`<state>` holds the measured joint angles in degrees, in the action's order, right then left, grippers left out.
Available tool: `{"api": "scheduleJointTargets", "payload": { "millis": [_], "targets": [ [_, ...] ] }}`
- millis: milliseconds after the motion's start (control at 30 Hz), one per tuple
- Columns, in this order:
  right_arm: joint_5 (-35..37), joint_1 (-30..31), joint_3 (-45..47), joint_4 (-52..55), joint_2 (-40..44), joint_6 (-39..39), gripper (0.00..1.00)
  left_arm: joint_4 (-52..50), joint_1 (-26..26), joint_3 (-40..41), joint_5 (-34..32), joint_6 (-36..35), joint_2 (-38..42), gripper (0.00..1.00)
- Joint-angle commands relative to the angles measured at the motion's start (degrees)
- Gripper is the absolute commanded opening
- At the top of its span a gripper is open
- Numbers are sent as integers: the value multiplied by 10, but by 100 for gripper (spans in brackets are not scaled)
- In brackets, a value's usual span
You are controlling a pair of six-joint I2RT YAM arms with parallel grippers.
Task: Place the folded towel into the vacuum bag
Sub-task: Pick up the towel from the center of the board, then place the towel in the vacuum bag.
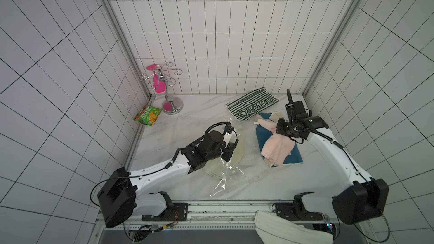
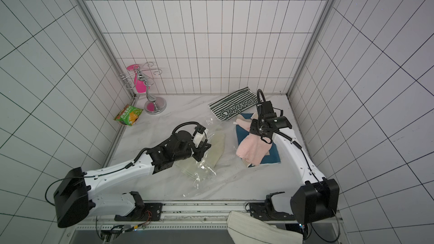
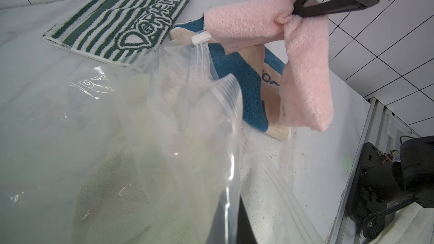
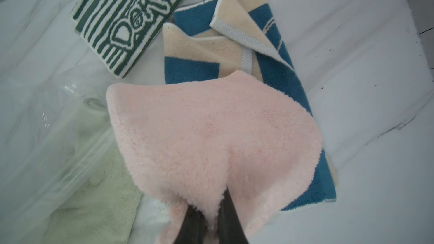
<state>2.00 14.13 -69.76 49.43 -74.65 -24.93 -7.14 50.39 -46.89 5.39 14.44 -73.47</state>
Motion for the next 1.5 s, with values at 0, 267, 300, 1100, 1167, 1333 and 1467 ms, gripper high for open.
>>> {"api": "scheduleJointTargets", "payload": {
  "millis": [0,267,300,1100,1167,1333,1467],
  "targets": [
    [-24,43,-9,75,18,4,3,12,-4,2,-8,0,4,0],
    [-38,170,-8,98,10,-49,3,16,-4,-11,5,8,-15,0],
    [-46,176,-4,91,12,-52,3,16,-4,-12,9,8,-15,0],
    [-151,232,19,-96,-90,-97,2,48,9,-3,41,27,-19,0],
    [-184,204,-22,-107,-106,-94,2,45,27,-2,38,27,-25,0],
    [-259,168,-64,-142,-149,-102,3,53,66,6,52,24,-34,0],
    [-236,168,37,-305,-155,-212,4,67,73,16,53,29,-29,0]
  ]
}}
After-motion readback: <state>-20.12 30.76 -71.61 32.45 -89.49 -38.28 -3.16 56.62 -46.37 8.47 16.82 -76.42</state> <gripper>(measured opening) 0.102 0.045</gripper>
